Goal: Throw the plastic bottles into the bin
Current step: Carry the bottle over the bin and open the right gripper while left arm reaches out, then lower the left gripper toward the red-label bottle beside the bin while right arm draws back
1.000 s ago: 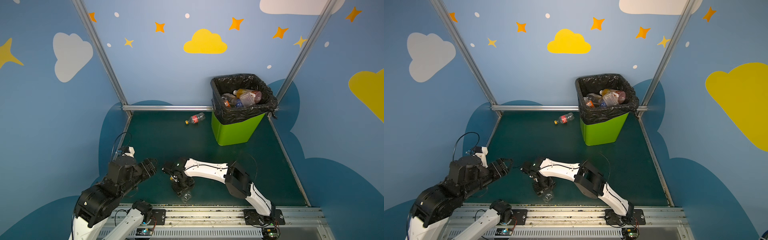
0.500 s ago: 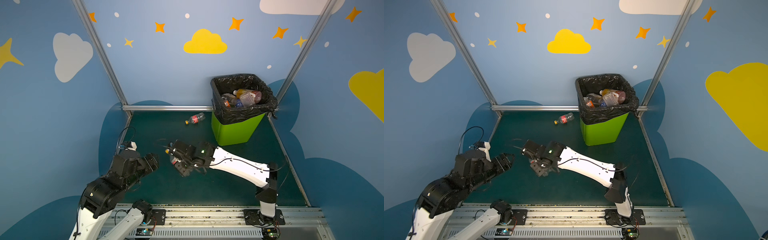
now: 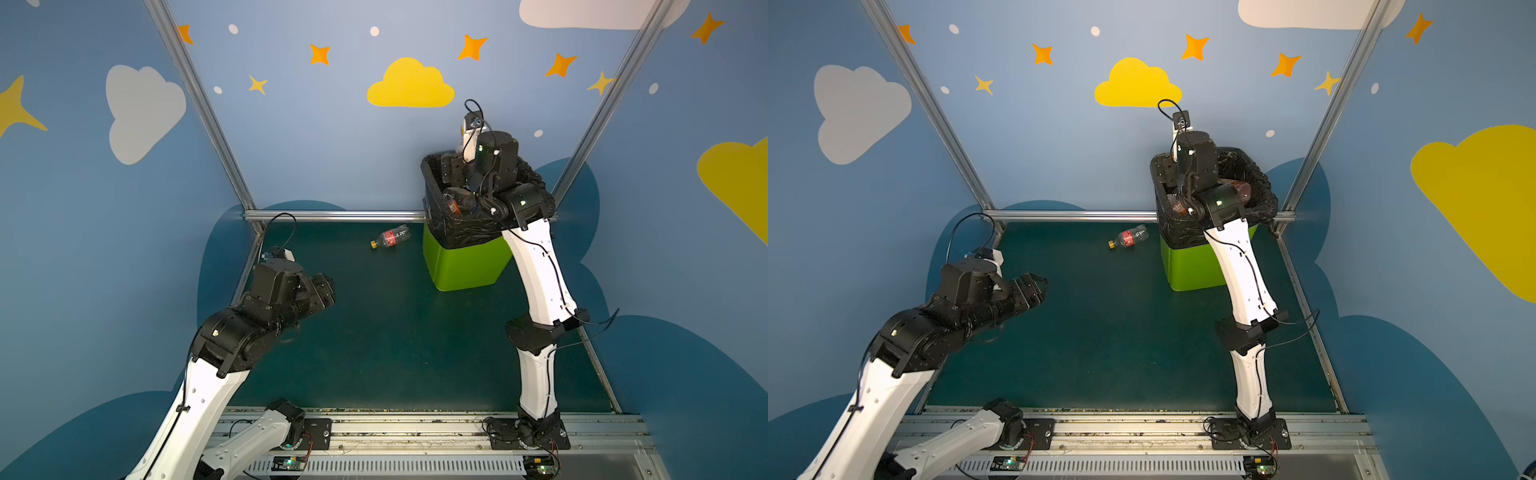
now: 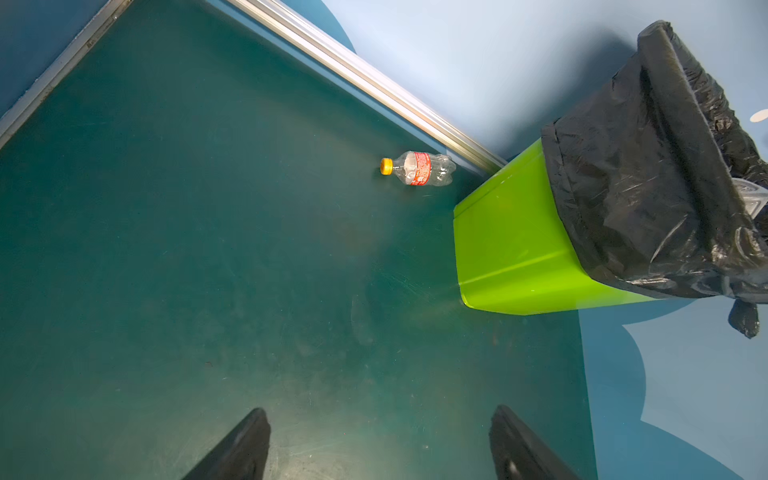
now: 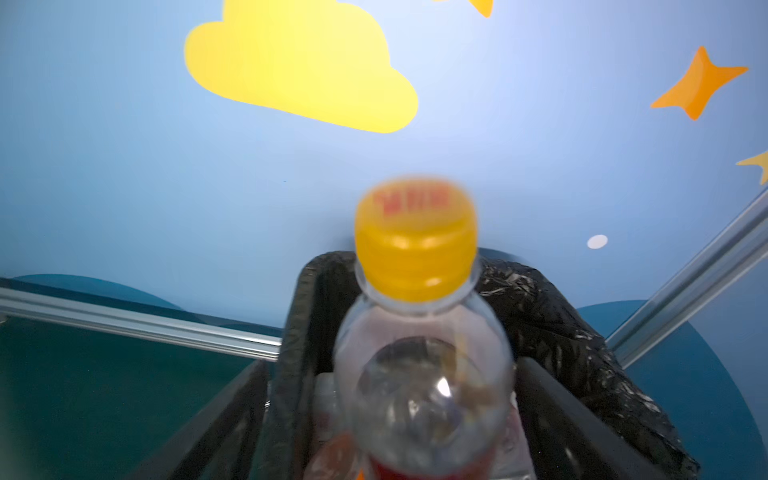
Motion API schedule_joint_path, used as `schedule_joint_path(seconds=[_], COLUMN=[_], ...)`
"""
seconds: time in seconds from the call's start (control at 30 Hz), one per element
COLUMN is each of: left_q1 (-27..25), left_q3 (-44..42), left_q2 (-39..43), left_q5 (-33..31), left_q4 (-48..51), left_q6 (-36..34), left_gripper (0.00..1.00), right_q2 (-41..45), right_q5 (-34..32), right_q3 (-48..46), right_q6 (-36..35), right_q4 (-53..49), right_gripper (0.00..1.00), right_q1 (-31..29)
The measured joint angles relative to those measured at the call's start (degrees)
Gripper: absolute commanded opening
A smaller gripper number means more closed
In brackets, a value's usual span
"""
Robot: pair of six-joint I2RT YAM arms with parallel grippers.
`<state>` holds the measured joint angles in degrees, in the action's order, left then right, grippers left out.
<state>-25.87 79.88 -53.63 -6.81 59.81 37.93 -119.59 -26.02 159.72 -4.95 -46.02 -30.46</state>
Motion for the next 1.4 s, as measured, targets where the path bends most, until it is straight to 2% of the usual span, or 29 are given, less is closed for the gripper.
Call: schedule_joint_path(seconds=[0.17, 0.27, 0.43, 0.63, 0.73, 0.83, 1.03, 1.27, 1.4], left_q1=[0.5, 1.0, 3.8, 6.4, 6.7, 7.0, 7.8, 8.4, 9.8], left_q3=[-0.8, -1.7, 0.6, 14.4, 17.3, 18.8, 36.2, 60.5, 62.1], left_q2=[-0.4, -2.3, -12.5, -33.4, -38.9, -42.2, -58.1, -80.5, -86.1], left_q5=[0.2, 1.5, 6.8, 12.2, 13.9, 15.1, 18.5, 19.6, 21.7], left_q4=[-0.3, -1.2, -3.4, -4.6, -7.3, -8.0, -11.5, -10.8, -13.0], left_q6=[0.0, 0.2, -1.7, -10.4, -15.3, -19.2, -31.0, -45.0, -47.3], left_gripper=[0.84, 0.75, 0.75, 0.77, 0.78, 0.78, 0.78, 0.85, 0.88], right_q2=[8.8, 15.6, 28.7, 39.9, 43.8, 45.0, 54.4, 62.3, 61.2], right_q5=[9.0, 13.4, 18.9, 27.2, 29.9, 31.6, 33.1, 36.3, 36.8], right_q3=[-16.1, -22.4, -30.1, -40.7, -49.9, -54.9, -69.1, -81.7, -85.0], right_q6=[6.1, 9.4, 12.8, 13.7, 13.7, 13.7, 15.5, 21.1, 23.6], right_q4=[0.1, 0.1, 0.3, -1.3, -2.8, -4.5, -9.7, -9.1, -8.7], right_gripper=[0.93, 0.92, 0.86, 0.78, 0.78, 0.78, 0.75, 0.73, 0.73], right_q1=[3.0, 5.6, 8.6, 8.9, 8.9, 8.9, 9.0, 8.9, 8.4])
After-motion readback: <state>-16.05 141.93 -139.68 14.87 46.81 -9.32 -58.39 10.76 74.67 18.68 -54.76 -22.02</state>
